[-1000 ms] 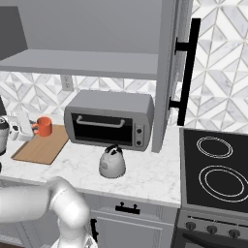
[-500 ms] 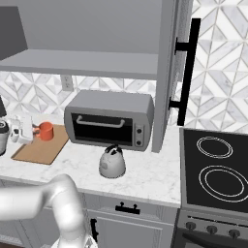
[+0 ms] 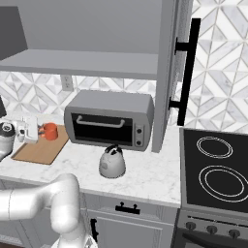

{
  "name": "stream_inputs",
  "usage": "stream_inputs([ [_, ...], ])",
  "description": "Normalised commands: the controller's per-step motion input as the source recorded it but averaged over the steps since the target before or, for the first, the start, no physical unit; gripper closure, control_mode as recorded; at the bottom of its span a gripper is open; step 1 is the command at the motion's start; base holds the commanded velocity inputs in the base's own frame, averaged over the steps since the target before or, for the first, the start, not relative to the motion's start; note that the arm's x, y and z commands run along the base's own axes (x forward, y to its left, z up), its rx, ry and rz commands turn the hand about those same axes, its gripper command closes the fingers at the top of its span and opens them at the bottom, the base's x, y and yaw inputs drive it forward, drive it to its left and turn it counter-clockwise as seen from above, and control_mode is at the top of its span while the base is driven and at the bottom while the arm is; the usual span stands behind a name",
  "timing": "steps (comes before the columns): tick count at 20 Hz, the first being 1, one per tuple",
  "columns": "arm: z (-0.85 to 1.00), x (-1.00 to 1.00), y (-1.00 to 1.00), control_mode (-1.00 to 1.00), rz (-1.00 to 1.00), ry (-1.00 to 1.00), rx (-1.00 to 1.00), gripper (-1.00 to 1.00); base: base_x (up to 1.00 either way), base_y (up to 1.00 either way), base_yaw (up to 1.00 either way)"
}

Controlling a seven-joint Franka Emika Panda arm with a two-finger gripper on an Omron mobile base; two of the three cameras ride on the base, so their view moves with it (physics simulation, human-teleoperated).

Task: Pick the kettle from the counter and place it on the tray. Then pick the mug from the cabinet and place it on the tray. Then close the cabinet doors.

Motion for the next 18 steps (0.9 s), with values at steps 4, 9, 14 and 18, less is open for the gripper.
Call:
stream_inputs([
  [4, -0.27, 0.27, 0.25, -1.00, 0.00, 0.07, -0.08, 1.00, 0.00, 0.00, 0.00],
  [9, -0.17, 0.10, 0.07, -1.00, 0.00, 0.15, -0.01, 1.00, 0.00, 0.00, 0.00],
  [14, -0.22, 0.00, 0.02, -1.00, 0.00, 0.11, 0.00, -1.00, 0.00, 0.00, 0.00],
  [18, -0.11, 0.00, 0.01, -1.00, 0.00, 0.01, 0.00, -1.00, 0.00, 0.00, 0.00],
])
